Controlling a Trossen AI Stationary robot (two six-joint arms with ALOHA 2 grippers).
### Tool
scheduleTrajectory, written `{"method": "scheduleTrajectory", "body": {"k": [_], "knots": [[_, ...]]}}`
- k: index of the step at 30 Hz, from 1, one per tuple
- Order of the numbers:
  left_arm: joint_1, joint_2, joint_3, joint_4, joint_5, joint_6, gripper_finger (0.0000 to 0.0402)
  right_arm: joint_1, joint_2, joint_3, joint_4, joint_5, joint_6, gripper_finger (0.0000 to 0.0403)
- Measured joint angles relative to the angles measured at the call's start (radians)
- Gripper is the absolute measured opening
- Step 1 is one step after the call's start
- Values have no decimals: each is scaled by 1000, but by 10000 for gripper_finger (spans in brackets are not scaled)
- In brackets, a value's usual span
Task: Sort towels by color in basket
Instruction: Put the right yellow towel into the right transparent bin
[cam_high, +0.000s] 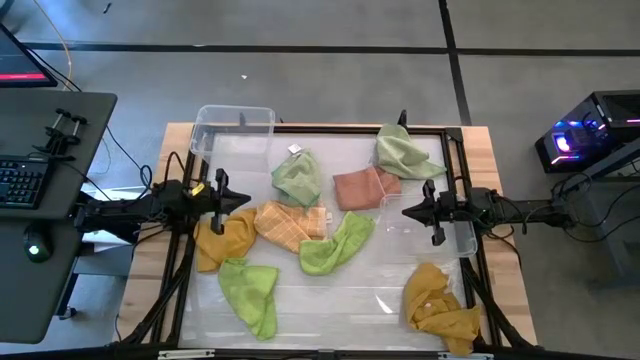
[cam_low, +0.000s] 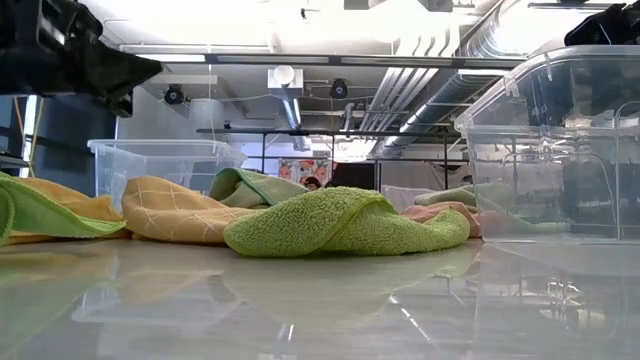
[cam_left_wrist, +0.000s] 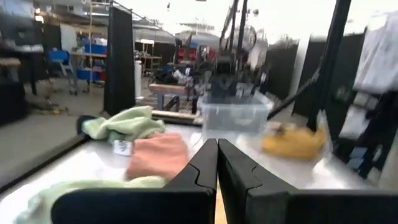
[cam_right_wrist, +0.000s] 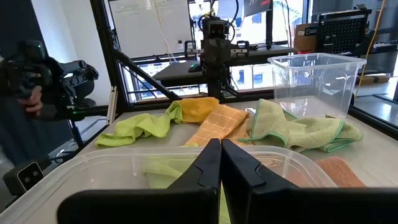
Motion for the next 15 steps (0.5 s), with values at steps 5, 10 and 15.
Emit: {"method": "scheduleTrajectory", "body": {"k": [5, 10, 15], "knots": [[0, 0, 0, 55, -8, -114, 0, -1, 0, -1, 17, 32, -3, 1], [0, 0, 0, 136, -37, -218, 0, -1, 0, -1, 294, 86, 192, 1], [0, 3, 0, 154, -41, -220, 0, -1, 36, 71, 468, 175, 248, 1]]}}
